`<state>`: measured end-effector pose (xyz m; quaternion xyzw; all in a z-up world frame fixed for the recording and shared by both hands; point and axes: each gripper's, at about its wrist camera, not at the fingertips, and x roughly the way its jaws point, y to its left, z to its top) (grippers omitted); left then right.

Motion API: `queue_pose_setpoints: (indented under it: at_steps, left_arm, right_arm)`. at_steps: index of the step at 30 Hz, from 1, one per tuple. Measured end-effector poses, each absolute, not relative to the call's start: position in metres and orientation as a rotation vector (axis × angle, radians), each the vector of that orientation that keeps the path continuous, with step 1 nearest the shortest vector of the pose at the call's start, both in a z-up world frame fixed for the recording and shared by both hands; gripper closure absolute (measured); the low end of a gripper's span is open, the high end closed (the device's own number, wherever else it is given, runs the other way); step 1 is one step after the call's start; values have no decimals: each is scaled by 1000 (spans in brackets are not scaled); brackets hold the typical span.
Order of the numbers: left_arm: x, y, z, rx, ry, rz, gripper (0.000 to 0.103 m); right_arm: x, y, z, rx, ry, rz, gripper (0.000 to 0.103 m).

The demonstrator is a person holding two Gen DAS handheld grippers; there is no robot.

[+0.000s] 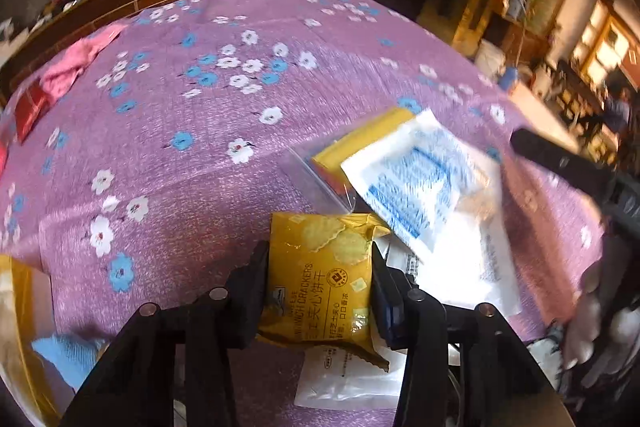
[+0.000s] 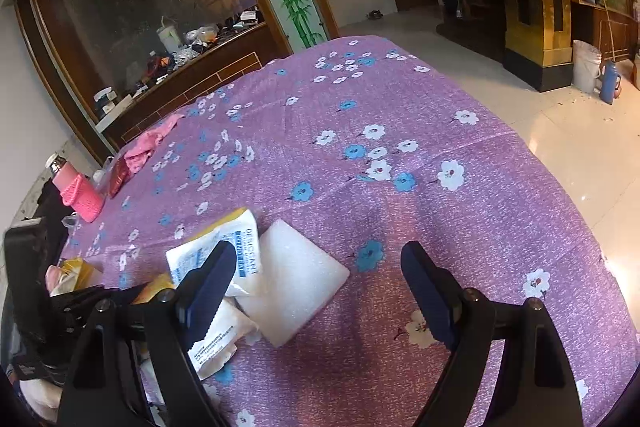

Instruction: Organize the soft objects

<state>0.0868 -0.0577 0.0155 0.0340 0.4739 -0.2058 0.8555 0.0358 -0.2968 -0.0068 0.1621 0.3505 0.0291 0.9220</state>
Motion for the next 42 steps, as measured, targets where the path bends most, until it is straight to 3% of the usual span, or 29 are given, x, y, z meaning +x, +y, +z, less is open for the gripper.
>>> queue_pose_setpoints:
  at_steps: [14, 24, 29, 31, 42]
  left_arm:
    - [-3, 27, 98, -143, 794, -376, 57]
    - [-61, 136, 96, -268, 734, -176, 57]
    - [-74, 161, 87, -303, 718, -142, 57]
    - [-76, 166, 82, -323, 715, -148, 57]
    - [-93, 190, 71, -330, 719, -136, 56]
  right_arm:
    - [44, -302, -25, 339, 790, 37, 20]
    - [35, -293, -15, 324, 817, 39, 20]
    - [1, -217, 49, 248, 785, 253, 19]
    - [-4, -165, 64, 179, 819, 403, 11]
    - [50, 9, 9, -285, 1040, 529, 14]
